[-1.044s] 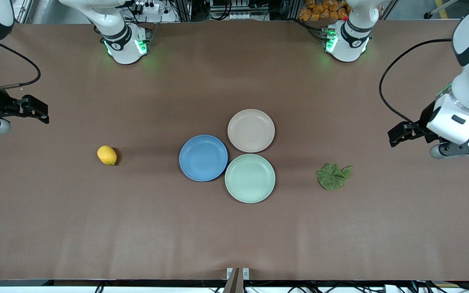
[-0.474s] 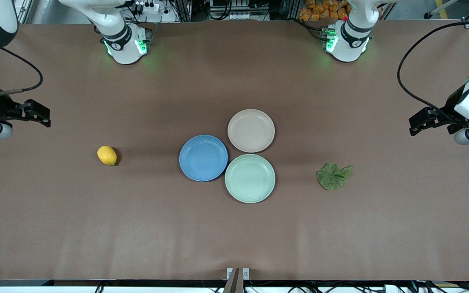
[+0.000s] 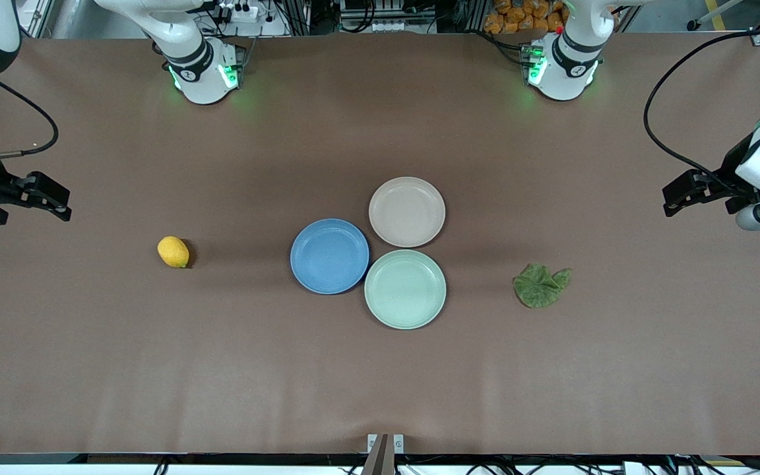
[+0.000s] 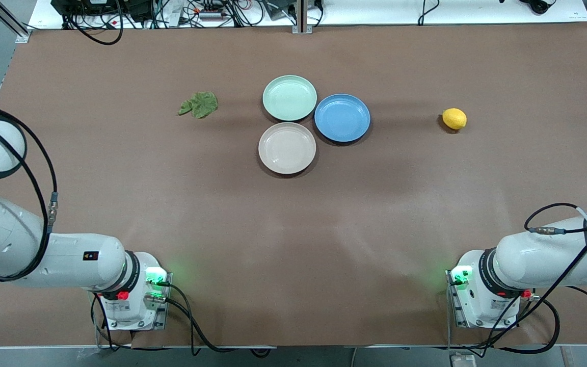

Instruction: Pick lemon and lettuce from blue and beige plates

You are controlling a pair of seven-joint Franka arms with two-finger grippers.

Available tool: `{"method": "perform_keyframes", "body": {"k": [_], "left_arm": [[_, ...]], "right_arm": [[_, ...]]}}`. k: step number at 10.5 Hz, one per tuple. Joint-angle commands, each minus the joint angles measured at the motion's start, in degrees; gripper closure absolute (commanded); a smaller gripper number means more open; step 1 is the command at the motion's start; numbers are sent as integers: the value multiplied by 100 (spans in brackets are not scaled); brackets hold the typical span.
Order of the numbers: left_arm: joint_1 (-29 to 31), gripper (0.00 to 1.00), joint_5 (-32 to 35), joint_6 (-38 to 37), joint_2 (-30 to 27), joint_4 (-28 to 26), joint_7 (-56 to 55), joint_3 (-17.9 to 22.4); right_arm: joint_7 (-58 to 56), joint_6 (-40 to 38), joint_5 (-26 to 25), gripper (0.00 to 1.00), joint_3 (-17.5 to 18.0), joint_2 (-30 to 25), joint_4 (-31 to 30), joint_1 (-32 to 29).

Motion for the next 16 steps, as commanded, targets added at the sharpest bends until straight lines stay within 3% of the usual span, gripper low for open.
{"method": "perform_keyframes", "body": {"k": [1, 5, 10, 12, 16], "left_arm": [[-20, 0, -174, -77, -128, -74, 170, 67], [-47, 0, -297, -182, -127, -65, 161, 41], [-47, 0, -315, -367, -312, -161, 100, -21], [-29, 0, -315, -367, -338, -188, 82, -56], [15, 0, -306, -305, -514, -408, 82, -39]], "right_arm": [[65, 71, 197, 0, -101, -141, -153, 83], [39, 62, 127, 0, -109, -202, -57, 57], [-23, -193, 476, 0, -118, -255, -39, 40], [-23, -211, 977, 0, -442, -247, -39, -4], [-23, -211, 918, 0, -487, -352, -47, 39]]}}
